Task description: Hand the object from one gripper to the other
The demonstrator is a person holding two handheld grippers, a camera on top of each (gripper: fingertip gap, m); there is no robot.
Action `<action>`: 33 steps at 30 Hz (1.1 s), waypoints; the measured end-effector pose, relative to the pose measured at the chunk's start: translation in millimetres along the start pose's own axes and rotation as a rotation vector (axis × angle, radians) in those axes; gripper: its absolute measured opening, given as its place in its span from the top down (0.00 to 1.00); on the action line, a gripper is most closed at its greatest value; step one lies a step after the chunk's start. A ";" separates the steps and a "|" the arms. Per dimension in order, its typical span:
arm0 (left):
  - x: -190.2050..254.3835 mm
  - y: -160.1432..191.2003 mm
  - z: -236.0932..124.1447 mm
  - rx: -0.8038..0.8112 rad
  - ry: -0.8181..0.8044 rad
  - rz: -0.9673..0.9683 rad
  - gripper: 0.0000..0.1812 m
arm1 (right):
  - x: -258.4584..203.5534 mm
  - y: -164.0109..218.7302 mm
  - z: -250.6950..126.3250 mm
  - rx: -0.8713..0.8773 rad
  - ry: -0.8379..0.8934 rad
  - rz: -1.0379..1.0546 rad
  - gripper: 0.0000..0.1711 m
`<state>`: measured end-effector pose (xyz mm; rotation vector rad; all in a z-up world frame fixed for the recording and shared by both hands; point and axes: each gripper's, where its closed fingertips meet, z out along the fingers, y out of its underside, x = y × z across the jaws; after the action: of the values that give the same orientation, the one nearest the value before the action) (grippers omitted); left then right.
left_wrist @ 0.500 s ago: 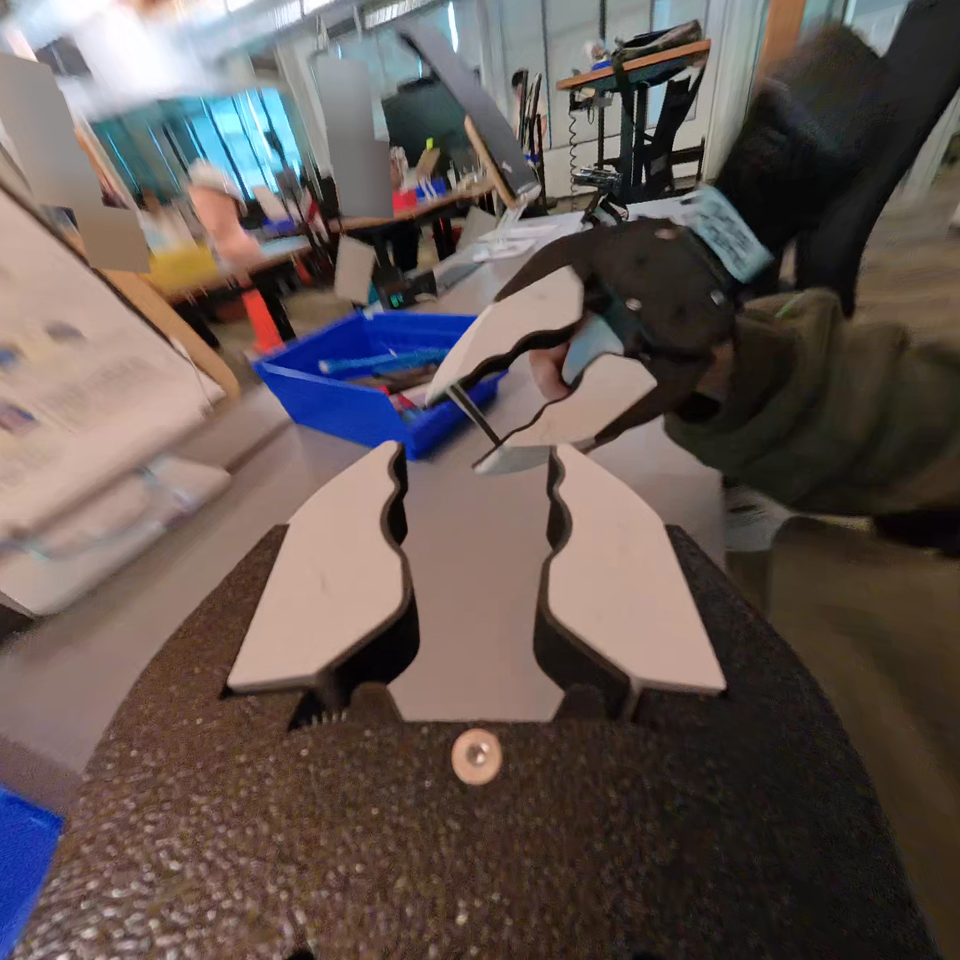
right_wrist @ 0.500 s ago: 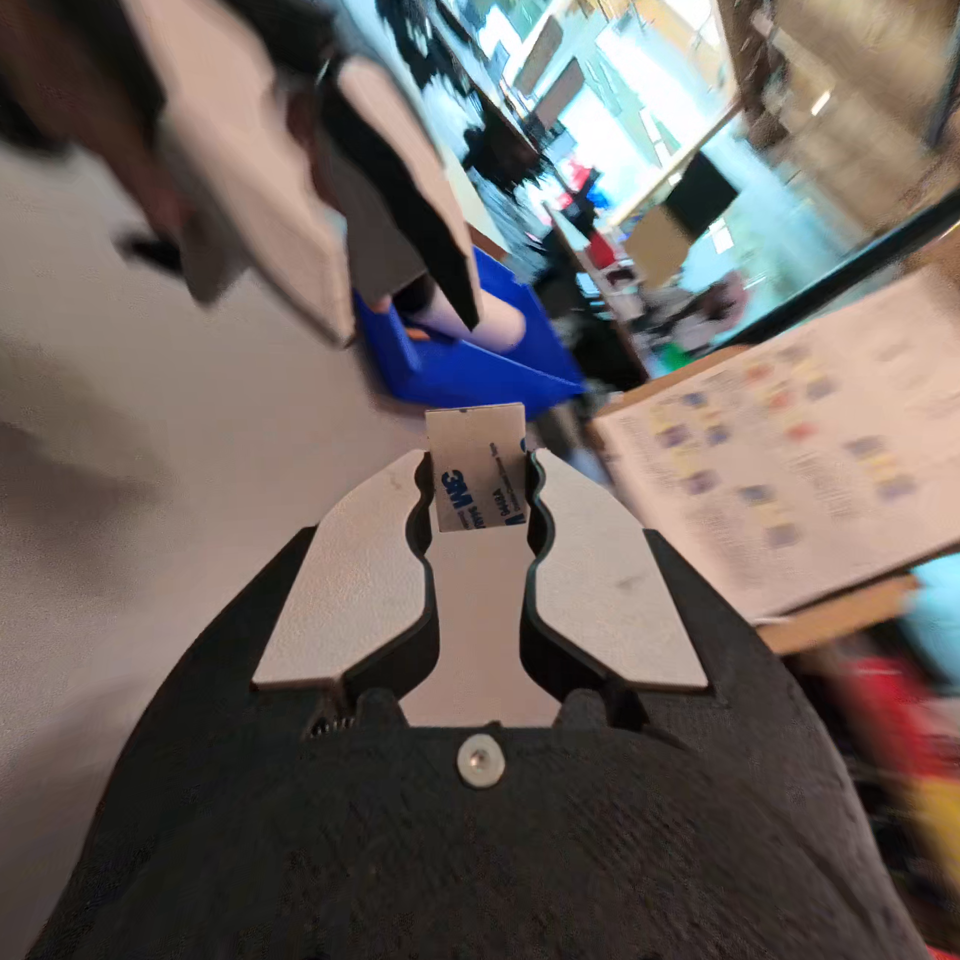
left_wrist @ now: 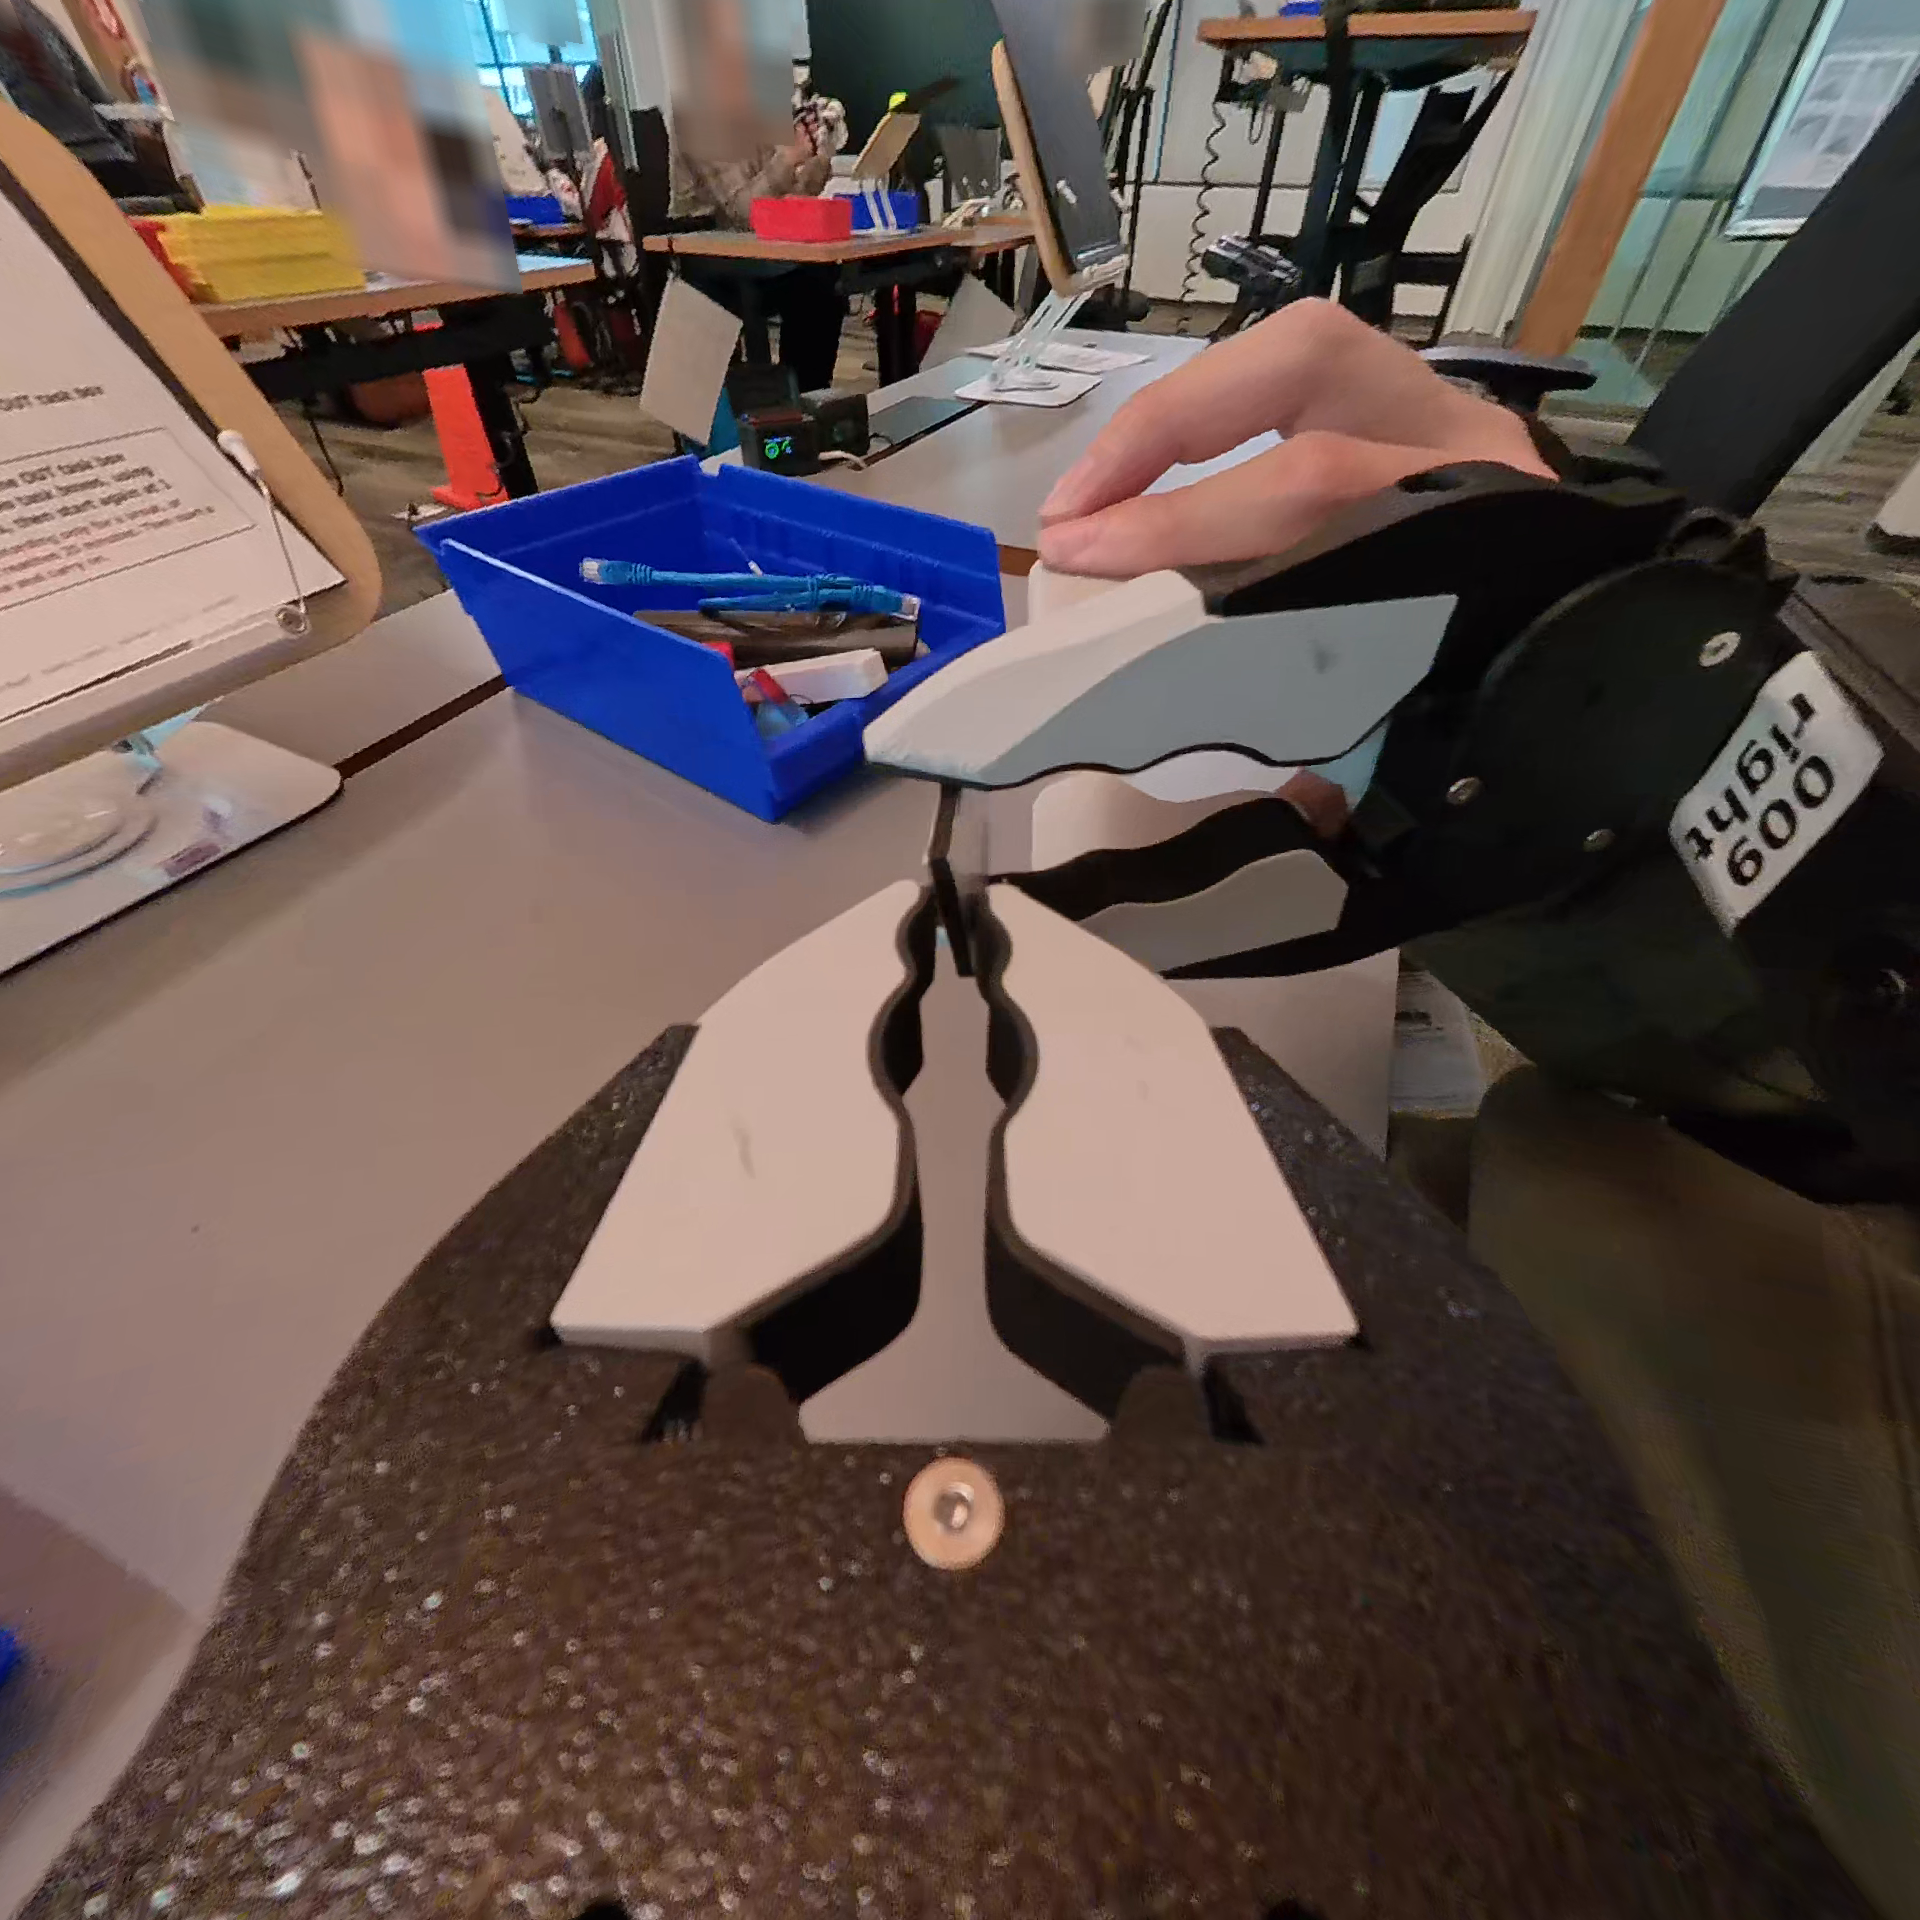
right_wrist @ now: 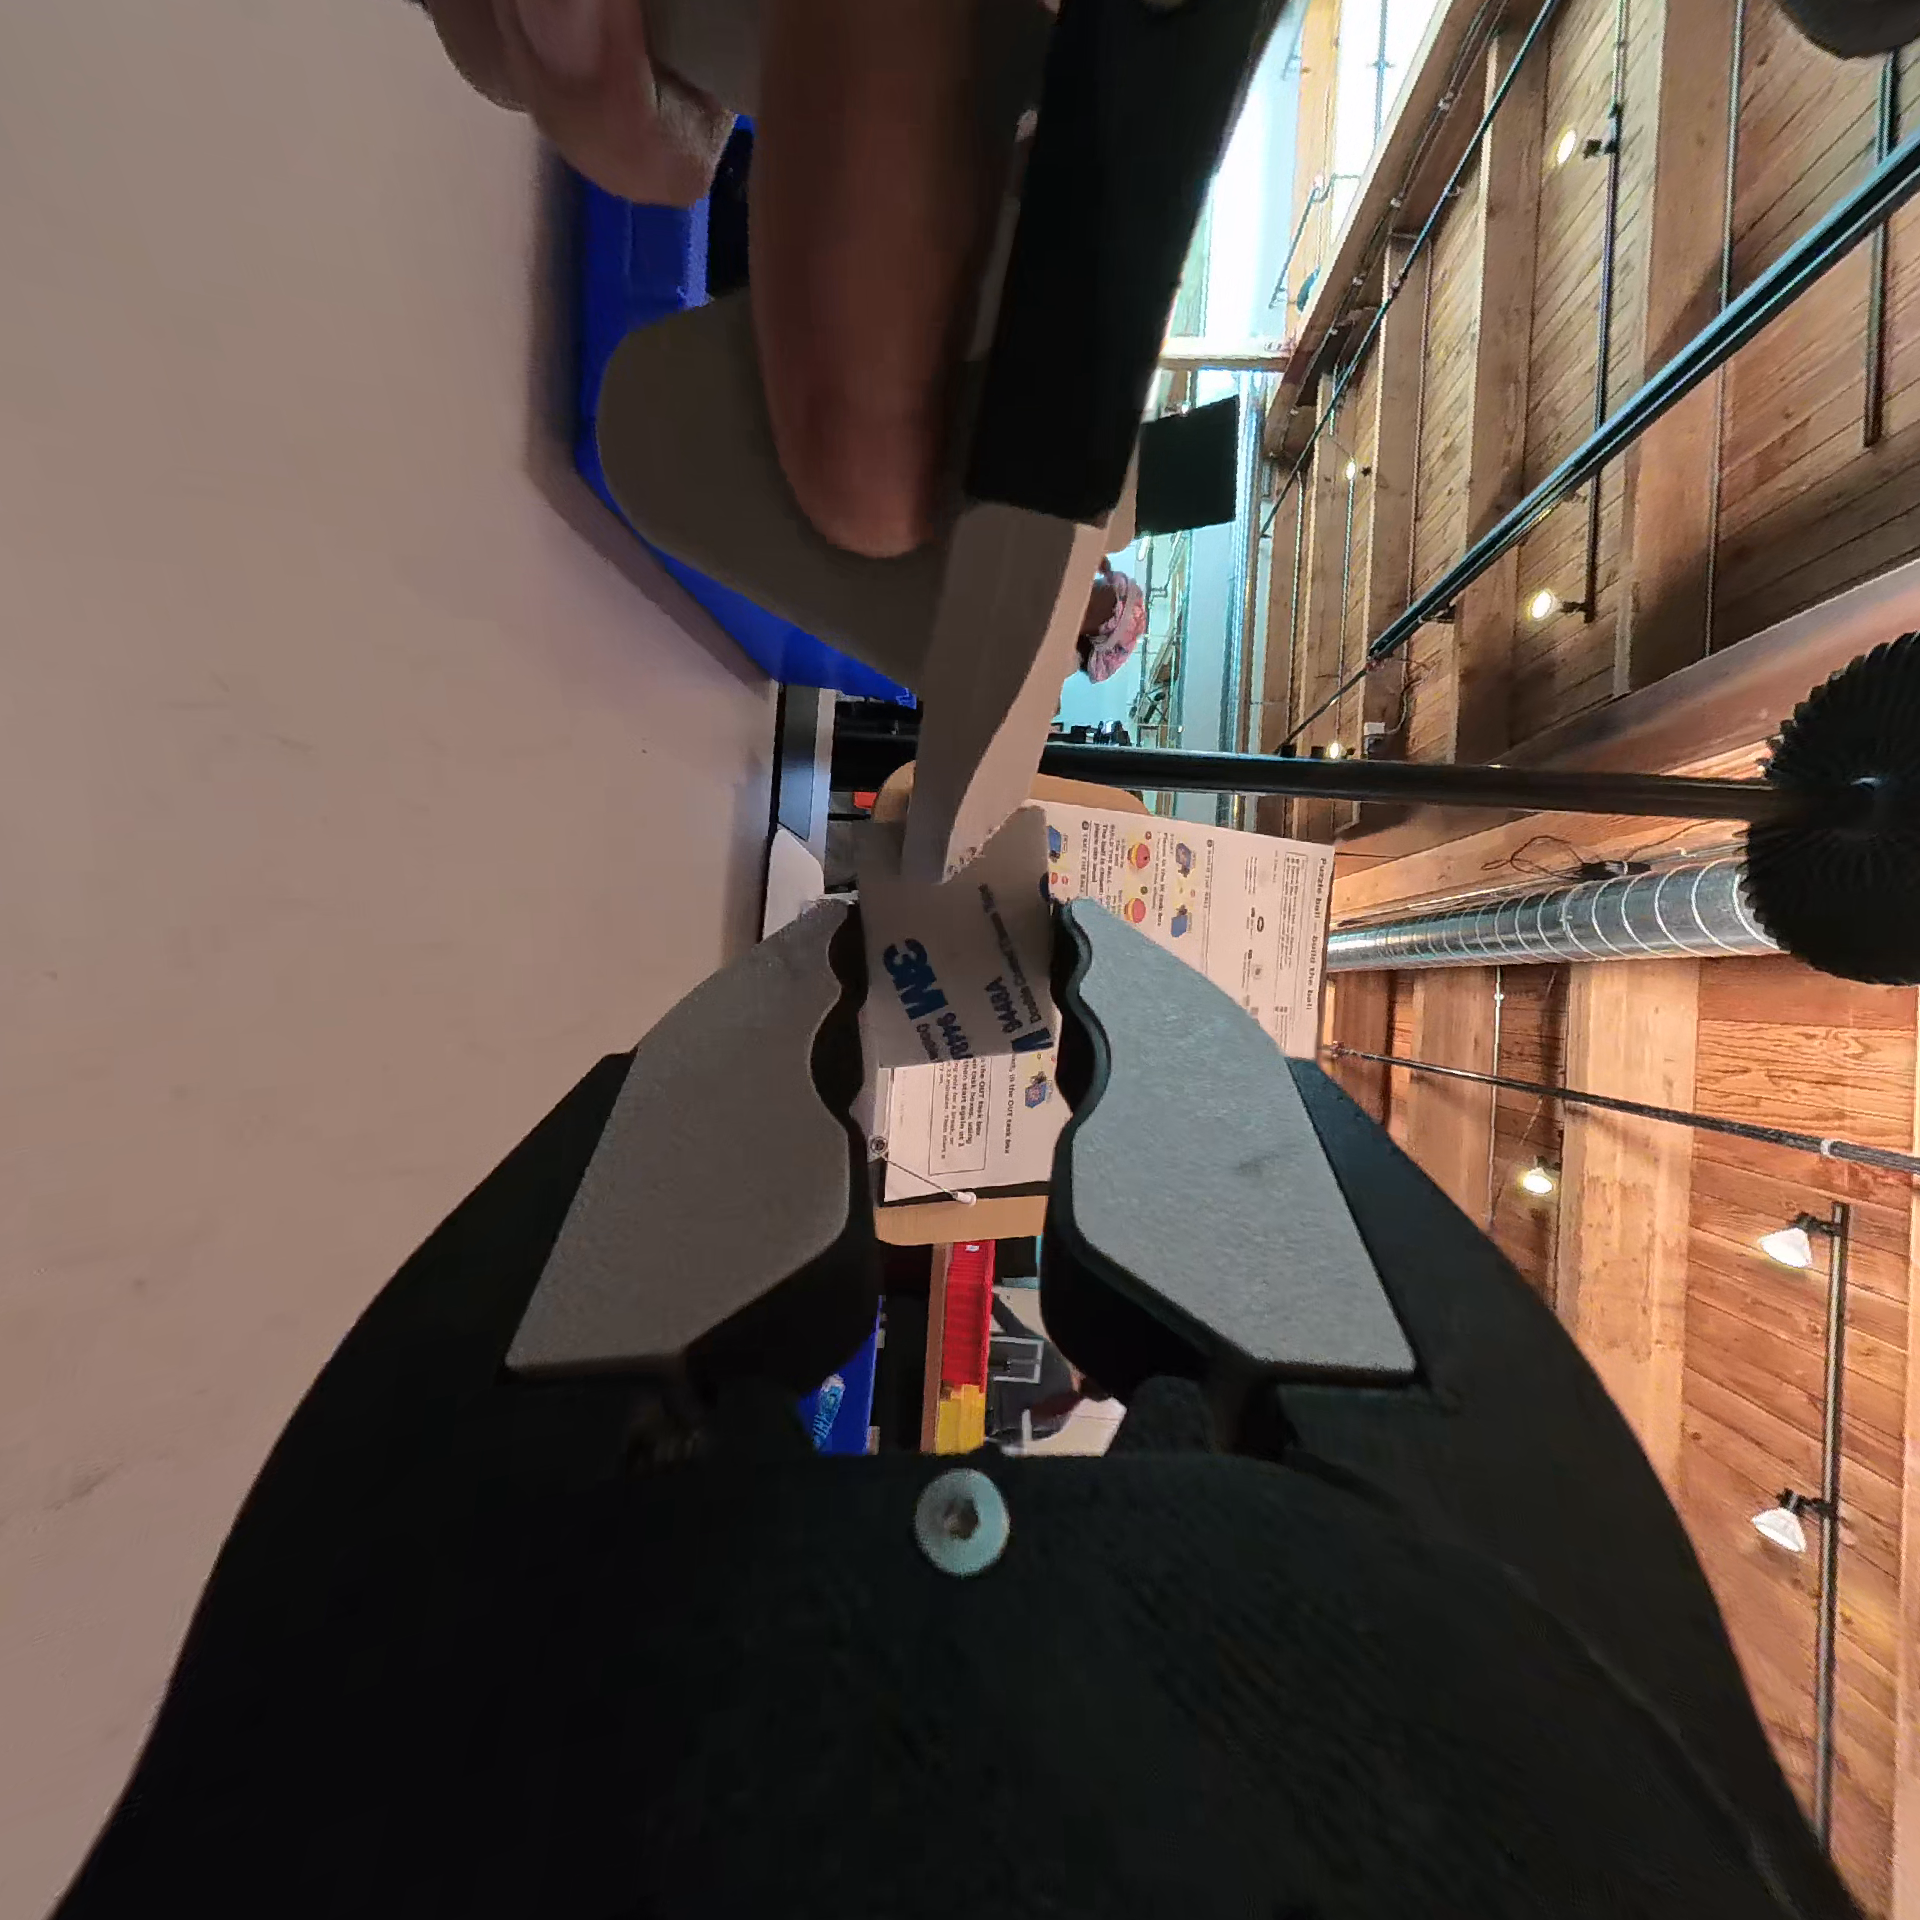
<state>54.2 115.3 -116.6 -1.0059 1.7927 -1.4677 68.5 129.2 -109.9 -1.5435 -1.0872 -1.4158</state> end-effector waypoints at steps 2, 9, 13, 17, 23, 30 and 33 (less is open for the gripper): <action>0.9 -0.7 -0.4 0.014 0.017 0.020 0.97 | -0.2 -0.4 -0.4 0.008 -0.011 0.036 0.80; 3.4 -4.1 -24.5 0.118 0.214 0.038 0.98 | 18.9 -25.1 -21.5 0.329 -0.158 0.627 0.69; 13.2 -20.7 -51.4 0.302 0.396 0.005 0.98 | 25.2 -40.9 -34.7 0.545 -0.369 1.058 0.73; 12.6 -25.8 -61.9 0.378 0.461 -0.039 0.98 | 22.9 -53.0 -32.4 0.626 -0.431 1.186 0.95; 12.7 -19.5 -62.4 0.357 0.463 0.003 0.98 | 25.2 -52.9 -28.3 0.628 -0.425 1.275 0.91; 10.0 -13.3 -58.3 0.325 0.447 0.006 0.98 | 20.4 -53.5 -26.5 0.605 -0.430 1.241 0.97; -2.3 -18.0 -53.8 0.346 0.347 -0.013 0.94 | 21.8 -48.3 -18.3 0.541 -0.311 1.180 0.98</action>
<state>14.0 143.4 -88.1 -0.6171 1.6722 -1.9717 17.3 130.9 -87.0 -1.5473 -0.4420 -0.0742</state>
